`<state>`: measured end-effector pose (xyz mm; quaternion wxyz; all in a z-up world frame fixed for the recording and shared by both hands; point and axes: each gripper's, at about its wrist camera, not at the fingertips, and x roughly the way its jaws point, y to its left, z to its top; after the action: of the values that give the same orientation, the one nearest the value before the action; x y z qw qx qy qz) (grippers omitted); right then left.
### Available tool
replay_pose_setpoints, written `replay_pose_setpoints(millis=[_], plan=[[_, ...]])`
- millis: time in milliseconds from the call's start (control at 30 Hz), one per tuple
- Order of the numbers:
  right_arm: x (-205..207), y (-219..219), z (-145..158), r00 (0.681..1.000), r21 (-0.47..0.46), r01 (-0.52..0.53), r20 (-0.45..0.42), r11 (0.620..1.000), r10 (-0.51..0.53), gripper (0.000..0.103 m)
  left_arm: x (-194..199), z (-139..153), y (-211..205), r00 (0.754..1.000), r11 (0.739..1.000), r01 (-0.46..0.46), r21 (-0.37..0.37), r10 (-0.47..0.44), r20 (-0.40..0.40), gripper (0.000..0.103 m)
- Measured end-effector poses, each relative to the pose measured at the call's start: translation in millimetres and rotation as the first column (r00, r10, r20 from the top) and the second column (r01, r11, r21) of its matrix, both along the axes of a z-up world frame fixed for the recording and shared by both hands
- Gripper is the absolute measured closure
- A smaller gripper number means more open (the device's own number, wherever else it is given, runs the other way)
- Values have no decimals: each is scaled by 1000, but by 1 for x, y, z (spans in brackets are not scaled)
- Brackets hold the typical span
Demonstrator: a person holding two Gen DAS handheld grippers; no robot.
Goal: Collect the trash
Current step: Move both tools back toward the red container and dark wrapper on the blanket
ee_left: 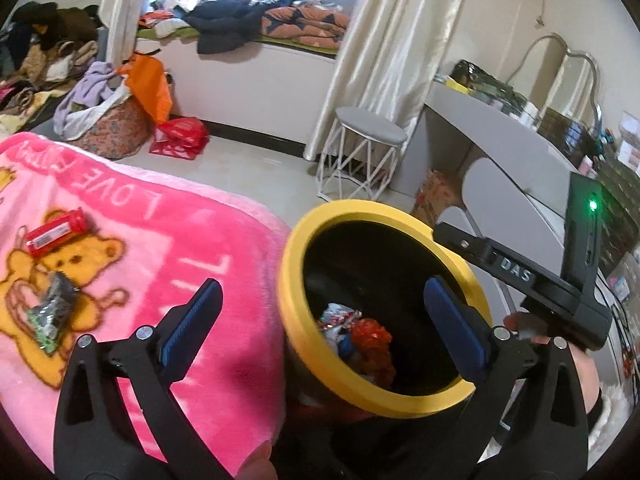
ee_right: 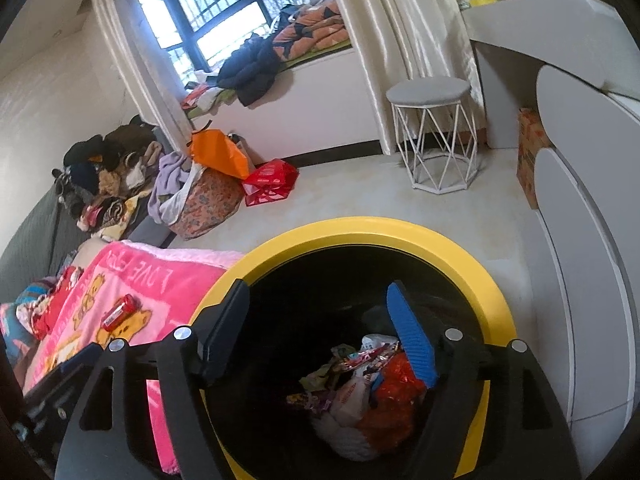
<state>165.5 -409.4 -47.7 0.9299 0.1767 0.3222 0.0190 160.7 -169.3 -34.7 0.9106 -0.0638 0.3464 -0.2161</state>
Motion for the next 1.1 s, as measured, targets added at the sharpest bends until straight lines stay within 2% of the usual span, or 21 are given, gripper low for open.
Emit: replay_pose_setpoints(millis=[333,667,933,1100], plan=[[-1,38,9,996,-32,-83,21,996,84,31,1,9,47,994,994,-108,-12,108,29,10],[-5,95,14,977,-54,-211,8,976,211,30,5,17,101,973,974,-222,-36,224,50,10],[-12,160,15,940,-68,-340,-13,938,340,30,15,19,159,948,950,-312,-27,314,49,10],[-12,209,13,903,-40,-430,-43,902,428,30,31,10,206,920,920,-391,-13,392,11,10]])
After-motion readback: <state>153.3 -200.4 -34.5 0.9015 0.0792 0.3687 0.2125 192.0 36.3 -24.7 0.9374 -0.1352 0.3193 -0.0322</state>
